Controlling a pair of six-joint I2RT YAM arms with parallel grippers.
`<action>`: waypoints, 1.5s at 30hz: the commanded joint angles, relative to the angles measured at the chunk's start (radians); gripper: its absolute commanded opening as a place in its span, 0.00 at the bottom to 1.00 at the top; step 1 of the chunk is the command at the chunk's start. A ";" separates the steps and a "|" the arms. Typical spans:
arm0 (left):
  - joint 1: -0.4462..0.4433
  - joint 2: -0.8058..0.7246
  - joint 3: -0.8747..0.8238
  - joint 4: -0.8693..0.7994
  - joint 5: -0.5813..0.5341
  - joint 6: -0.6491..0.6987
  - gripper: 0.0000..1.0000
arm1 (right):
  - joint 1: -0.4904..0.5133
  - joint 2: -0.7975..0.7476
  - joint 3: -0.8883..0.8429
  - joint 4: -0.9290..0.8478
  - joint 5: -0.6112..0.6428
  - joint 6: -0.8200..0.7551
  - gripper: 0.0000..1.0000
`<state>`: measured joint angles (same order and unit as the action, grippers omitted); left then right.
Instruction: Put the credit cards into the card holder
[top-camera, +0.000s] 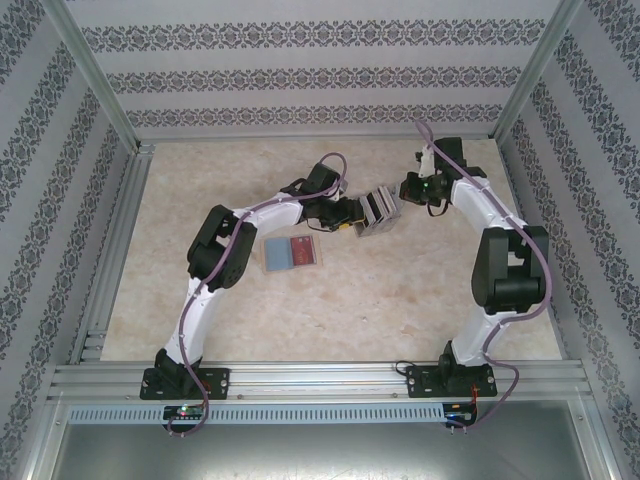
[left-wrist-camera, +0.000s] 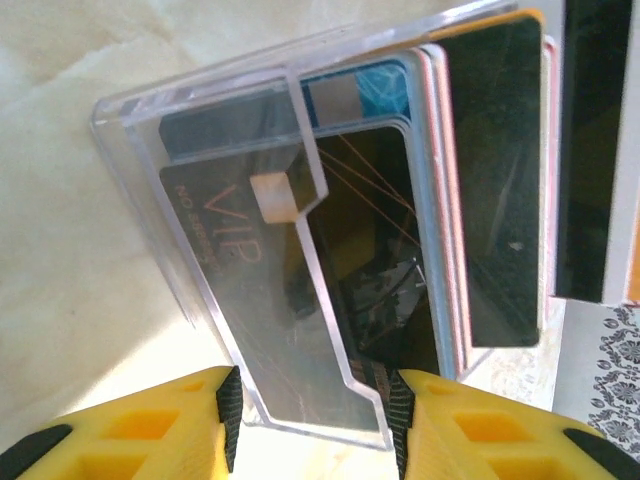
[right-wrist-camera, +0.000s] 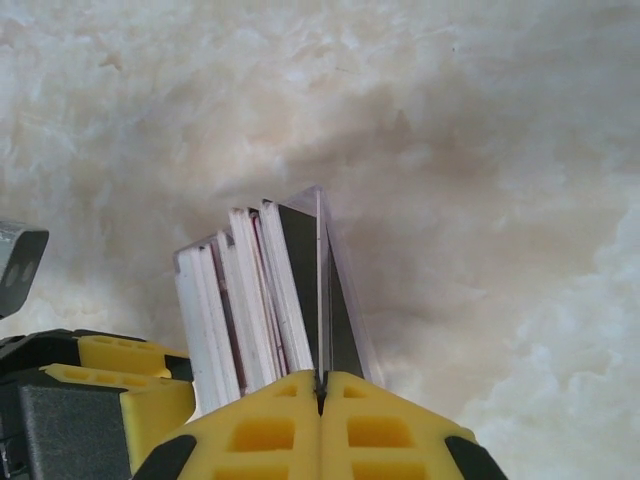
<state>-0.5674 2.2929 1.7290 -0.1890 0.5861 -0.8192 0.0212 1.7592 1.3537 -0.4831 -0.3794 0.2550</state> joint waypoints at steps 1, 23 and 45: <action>-0.001 -0.108 -0.054 0.077 -0.007 0.017 0.46 | -0.005 -0.078 -0.037 0.024 -0.018 0.005 0.06; 0.067 -0.404 -0.567 0.755 0.100 -0.075 0.44 | 0.067 -0.191 -0.500 0.926 -0.521 0.414 0.06; 0.083 -0.392 -0.637 0.971 0.130 -0.252 0.28 | 0.123 -0.055 -0.587 1.278 -0.574 0.604 0.07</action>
<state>-0.4965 1.9285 1.1015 0.6468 0.7036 -1.0203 0.1463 1.6875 0.7761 0.7284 -0.9253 0.8429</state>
